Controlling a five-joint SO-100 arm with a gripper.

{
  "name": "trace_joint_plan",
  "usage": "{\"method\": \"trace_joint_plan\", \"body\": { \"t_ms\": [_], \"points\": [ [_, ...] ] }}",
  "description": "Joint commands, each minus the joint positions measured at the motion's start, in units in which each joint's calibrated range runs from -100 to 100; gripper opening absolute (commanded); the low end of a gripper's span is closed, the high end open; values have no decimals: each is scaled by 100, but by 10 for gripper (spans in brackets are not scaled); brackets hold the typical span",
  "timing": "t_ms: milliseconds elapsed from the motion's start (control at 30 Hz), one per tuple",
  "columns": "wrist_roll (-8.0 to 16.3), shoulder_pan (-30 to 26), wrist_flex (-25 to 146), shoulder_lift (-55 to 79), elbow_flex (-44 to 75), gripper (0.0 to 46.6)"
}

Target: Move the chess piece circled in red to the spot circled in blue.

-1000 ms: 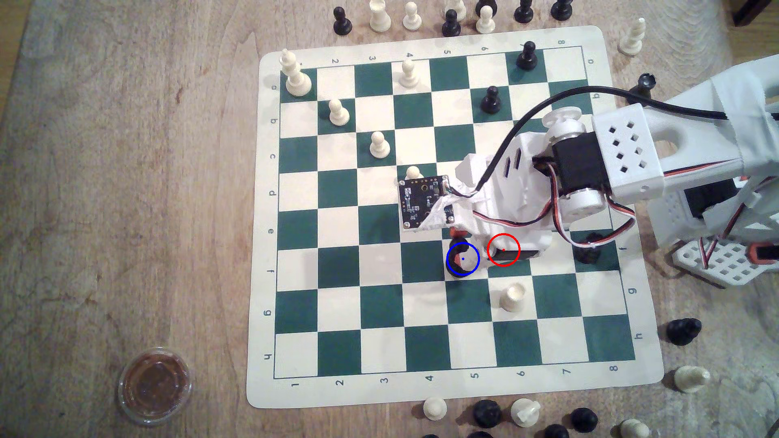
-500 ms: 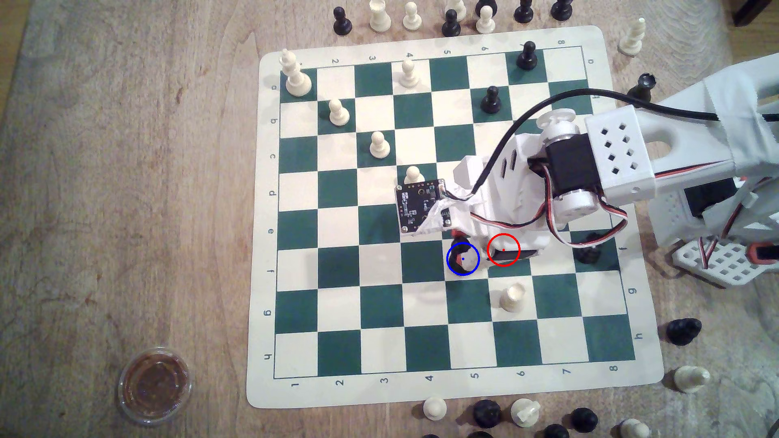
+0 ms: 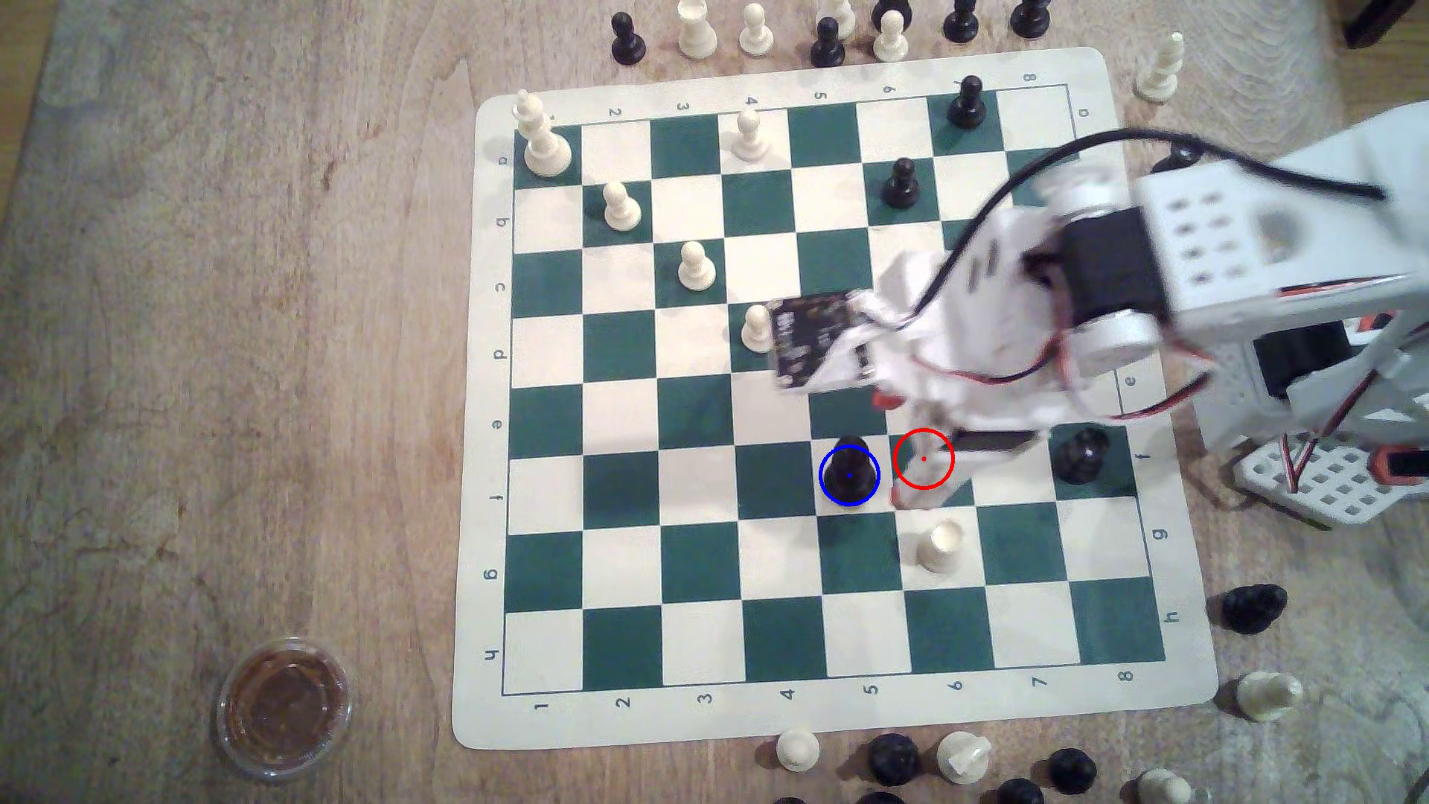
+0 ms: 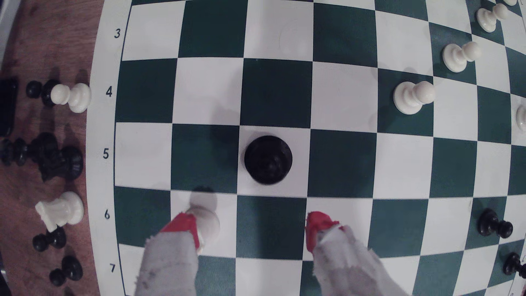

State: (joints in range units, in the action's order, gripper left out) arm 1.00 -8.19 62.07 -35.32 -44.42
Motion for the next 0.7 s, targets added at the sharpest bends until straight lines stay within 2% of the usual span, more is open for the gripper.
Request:
{"method": "trace_joint_plan", "body": {
  "t_ms": [0, 233, 433, 567, 667],
  "points": [
    [54, 72, 812, -942, 725, 210],
    [68, -54, 1188, -2428, -427, 209],
    [-5, 181, 1287, -3726, -1052, 137],
    [-34, 439, 328, -4270, -1687, 120],
    [-34, 580, -1269, -4592, -2503, 111]
  ]
}}
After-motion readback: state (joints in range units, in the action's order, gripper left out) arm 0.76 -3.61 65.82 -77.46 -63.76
